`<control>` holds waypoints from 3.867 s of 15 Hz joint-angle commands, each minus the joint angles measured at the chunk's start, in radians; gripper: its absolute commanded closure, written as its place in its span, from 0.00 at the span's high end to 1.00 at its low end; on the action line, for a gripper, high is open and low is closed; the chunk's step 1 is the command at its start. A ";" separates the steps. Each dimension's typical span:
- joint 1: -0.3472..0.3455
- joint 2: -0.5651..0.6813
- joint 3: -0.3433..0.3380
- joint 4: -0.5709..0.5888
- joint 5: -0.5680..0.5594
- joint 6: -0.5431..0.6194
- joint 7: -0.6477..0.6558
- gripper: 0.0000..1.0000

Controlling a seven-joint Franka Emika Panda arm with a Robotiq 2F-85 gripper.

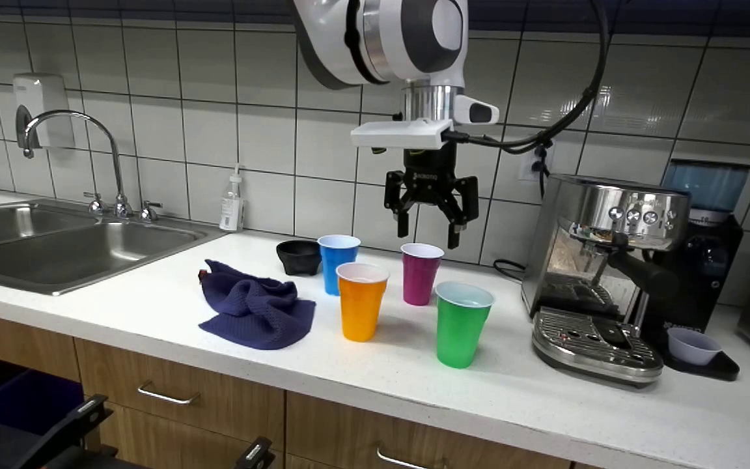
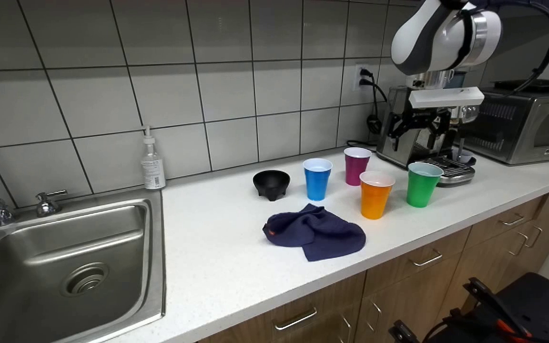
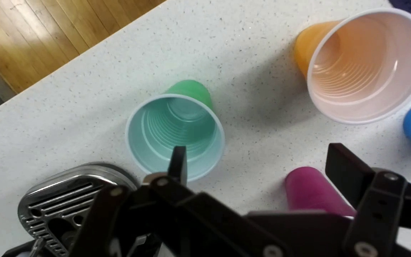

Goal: Stack the cups together

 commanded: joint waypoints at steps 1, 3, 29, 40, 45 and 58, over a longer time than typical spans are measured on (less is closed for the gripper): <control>-0.004 0.098 -0.010 0.092 0.016 -0.022 0.013 1.00; -0.006 0.137 -0.015 0.119 0.028 -0.027 0.012 1.00; -0.016 0.336 -0.025 0.256 0.106 -0.044 0.020 0.42; 0.001 0.252 -0.053 0.178 0.068 -0.020 0.028 0.01; 0.020 0.138 -0.060 0.078 0.040 -0.003 0.044 0.01; 0.060 -0.253 0.025 -0.175 -0.102 -0.001 0.248 0.01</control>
